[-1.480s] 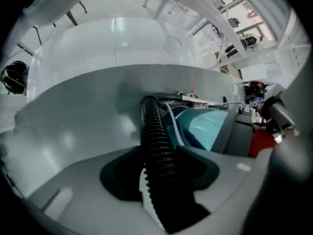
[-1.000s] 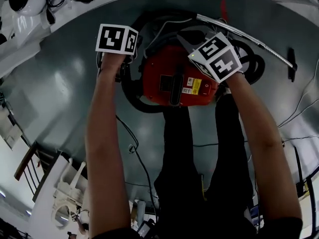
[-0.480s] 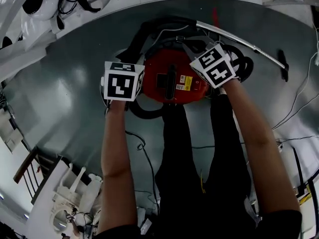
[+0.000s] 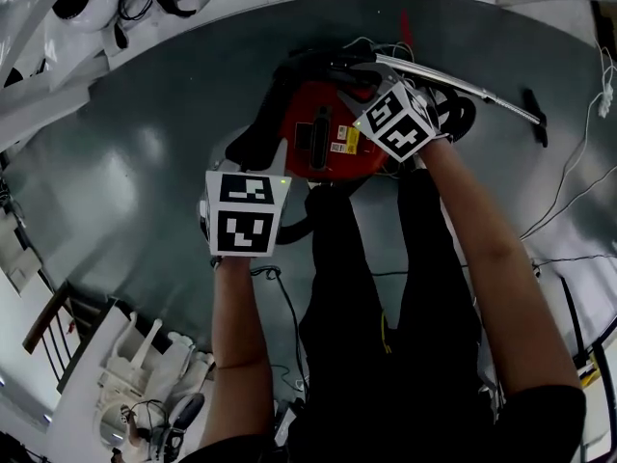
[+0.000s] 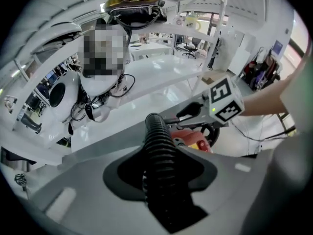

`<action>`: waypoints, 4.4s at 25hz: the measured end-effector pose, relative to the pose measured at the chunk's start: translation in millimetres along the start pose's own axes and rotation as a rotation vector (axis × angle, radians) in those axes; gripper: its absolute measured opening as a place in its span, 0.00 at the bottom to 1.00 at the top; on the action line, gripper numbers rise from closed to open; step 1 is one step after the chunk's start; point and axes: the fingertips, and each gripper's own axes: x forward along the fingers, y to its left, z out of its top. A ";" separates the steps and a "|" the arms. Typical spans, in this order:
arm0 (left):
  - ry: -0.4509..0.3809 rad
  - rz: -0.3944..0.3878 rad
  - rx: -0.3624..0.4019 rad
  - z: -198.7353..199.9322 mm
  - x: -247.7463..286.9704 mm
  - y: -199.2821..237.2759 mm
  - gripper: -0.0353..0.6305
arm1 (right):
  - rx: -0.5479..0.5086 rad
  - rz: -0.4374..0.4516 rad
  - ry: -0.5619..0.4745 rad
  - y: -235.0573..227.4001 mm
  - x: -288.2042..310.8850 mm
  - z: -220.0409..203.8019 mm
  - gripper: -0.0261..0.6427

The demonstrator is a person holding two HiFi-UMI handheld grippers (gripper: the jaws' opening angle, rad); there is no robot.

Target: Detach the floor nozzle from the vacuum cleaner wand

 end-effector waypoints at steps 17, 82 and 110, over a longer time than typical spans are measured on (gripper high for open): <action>-0.054 -0.108 0.045 23.7 -66.8 -23.7 0.32 | -0.443 -0.042 -0.006 2.0 29.2 59.6 0.30; 0.307 -0.618 -0.108 64.3 80.1 -100.3 0.30 | -0.499 -0.105 -0.032 -28.7 -95.5 -20.4 0.41; 0.066 -0.268 0.711 112.6 82.8 -159.0 0.38 | -0.356 -0.148 0.187 -74.0 -102.5 -118.8 0.29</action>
